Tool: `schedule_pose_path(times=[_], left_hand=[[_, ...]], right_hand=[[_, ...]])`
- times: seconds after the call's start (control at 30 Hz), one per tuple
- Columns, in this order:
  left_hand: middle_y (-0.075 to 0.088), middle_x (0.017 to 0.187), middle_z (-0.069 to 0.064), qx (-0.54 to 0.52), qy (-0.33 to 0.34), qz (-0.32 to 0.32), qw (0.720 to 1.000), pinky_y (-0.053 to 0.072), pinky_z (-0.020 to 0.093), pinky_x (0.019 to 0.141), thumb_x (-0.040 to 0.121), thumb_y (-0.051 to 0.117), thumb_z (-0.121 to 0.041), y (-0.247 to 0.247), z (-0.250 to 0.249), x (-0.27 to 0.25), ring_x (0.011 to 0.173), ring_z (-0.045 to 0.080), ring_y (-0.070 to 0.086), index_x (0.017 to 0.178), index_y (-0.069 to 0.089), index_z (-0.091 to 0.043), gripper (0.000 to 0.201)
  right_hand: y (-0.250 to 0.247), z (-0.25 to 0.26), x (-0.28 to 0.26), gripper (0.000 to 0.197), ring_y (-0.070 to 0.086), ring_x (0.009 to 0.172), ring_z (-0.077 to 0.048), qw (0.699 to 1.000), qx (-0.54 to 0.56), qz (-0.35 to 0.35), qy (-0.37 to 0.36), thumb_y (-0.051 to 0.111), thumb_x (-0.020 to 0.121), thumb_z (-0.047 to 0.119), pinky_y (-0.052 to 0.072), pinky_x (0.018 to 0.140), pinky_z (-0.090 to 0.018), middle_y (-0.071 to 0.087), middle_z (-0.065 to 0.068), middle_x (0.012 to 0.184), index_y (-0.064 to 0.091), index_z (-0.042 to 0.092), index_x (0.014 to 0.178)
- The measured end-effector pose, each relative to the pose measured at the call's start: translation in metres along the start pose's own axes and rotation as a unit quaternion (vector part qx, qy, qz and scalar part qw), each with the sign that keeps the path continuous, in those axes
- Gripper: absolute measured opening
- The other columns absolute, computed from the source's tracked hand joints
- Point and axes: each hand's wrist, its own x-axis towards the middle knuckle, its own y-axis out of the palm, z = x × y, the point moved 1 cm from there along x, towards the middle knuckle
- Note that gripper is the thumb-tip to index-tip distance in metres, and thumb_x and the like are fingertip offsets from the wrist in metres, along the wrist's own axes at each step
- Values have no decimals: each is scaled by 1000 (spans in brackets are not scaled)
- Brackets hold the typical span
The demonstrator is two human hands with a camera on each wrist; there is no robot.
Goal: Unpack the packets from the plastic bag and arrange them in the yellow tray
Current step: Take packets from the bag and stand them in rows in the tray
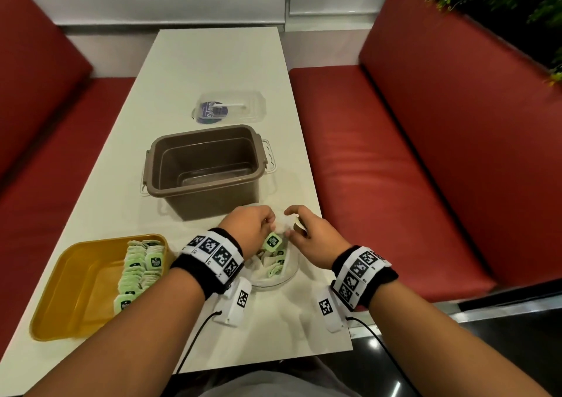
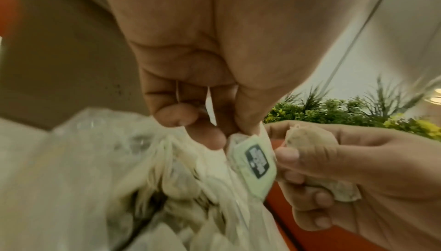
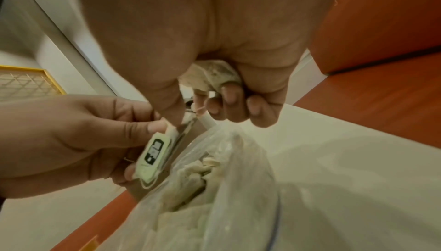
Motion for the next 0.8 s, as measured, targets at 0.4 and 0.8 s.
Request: schedule_pose_path(times=[0.4, 0.8], left_hand=[[66, 78, -12, -45, 3, -57, 997, 46, 21, 71, 84, 73, -32, -54, 34, -47, 73, 2, 59, 91, 68, -29, 8], [68, 83, -11, 66, 66, -61, 994, 47, 26, 75, 90, 65, -32, -111, 69, -79, 79, 7, 59, 93, 71, -31, 7]], right_hand=[[26, 49, 16, 16, 56, 60, -11, 997, 71, -17, -28, 60, 98, 20, 49, 62, -33, 68, 4, 69, 62, 25, 82], [72, 115, 25, 16, 60, 78, -9, 994, 30, -12, -107, 77, 84, 30, 49, 73, -26, 64, 7, 88, 73, 24, 98]])
